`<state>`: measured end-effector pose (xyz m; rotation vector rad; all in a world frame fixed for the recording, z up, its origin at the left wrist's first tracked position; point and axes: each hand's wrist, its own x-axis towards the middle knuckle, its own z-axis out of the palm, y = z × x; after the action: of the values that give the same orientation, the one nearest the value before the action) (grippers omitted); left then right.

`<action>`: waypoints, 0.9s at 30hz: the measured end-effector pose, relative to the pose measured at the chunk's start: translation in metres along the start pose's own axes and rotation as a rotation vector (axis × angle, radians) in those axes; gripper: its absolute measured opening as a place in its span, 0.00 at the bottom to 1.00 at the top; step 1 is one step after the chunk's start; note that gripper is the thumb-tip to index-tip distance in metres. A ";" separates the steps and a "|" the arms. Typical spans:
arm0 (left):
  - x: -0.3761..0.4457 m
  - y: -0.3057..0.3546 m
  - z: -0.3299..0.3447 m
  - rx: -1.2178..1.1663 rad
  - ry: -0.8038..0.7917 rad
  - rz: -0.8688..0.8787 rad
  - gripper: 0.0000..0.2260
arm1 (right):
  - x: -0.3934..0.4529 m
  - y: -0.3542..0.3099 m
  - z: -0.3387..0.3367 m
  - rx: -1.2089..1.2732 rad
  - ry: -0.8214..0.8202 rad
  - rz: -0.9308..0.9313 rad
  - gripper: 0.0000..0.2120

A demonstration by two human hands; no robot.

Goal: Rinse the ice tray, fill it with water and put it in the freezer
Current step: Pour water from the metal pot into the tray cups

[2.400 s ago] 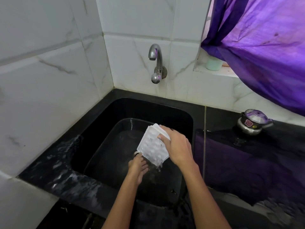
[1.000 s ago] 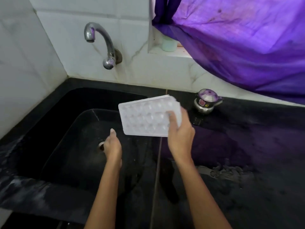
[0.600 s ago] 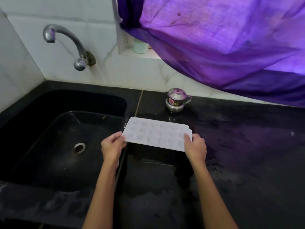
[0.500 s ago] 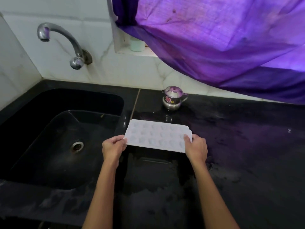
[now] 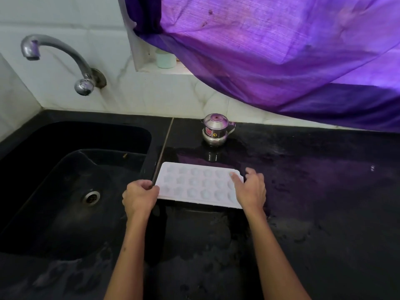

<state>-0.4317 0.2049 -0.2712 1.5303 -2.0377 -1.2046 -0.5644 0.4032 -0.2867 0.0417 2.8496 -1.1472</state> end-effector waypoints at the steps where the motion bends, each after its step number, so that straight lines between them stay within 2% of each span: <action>1: -0.003 0.006 0.001 0.011 0.019 0.039 0.15 | 0.007 -0.006 -0.001 0.068 0.008 -0.042 0.29; 4: -0.005 0.028 0.011 -0.013 0.010 0.159 0.16 | 0.039 -0.030 0.000 0.265 -0.025 -0.112 0.30; 7: -0.003 0.051 0.029 -0.041 -0.050 0.293 0.16 | 0.079 -0.061 0.003 0.411 -0.085 -0.093 0.33; 12: -0.008 0.085 0.057 -0.043 -0.167 0.450 0.17 | 0.127 -0.088 0.013 0.397 -0.244 -0.017 0.37; 14: -0.010 0.091 0.063 -0.049 -0.193 0.474 0.17 | 0.137 -0.085 0.016 0.349 -0.294 0.016 0.35; 17: -0.012 0.091 0.065 -0.063 -0.209 0.489 0.17 | 0.142 -0.076 0.020 0.312 -0.264 0.007 0.23; 20: -0.016 0.087 0.064 -0.071 -0.219 0.486 0.17 | 0.134 -0.071 0.023 0.537 -0.259 0.078 0.15; 27: -0.030 0.074 0.063 -0.093 -0.267 0.471 0.16 | 0.116 -0.057 0.022 0.660 -0.120 0.184 0.14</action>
<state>-0.5098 0.2642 -0.2447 0.8096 -2.2941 -1.3312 -0.6821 0.3468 -0.2716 0.2505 2.1885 -1.8988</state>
